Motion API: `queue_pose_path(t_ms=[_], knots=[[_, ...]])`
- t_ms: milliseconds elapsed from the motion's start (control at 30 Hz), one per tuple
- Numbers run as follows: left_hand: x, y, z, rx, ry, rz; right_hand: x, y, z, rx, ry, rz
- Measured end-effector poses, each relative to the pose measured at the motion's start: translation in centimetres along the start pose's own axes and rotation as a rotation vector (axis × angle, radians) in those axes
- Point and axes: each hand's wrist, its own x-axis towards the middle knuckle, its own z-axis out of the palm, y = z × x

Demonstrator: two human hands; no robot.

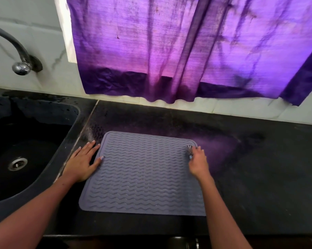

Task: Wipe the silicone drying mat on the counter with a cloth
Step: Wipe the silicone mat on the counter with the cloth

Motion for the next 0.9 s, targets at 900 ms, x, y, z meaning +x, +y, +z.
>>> queue_pose_path(t_ms=[900], knots=[[0.2, -0.3, 0.2, 0.008, 0.001, -0.004, -4.9, -3.6, 2.3, -0.039, -0.117, 0.107]])
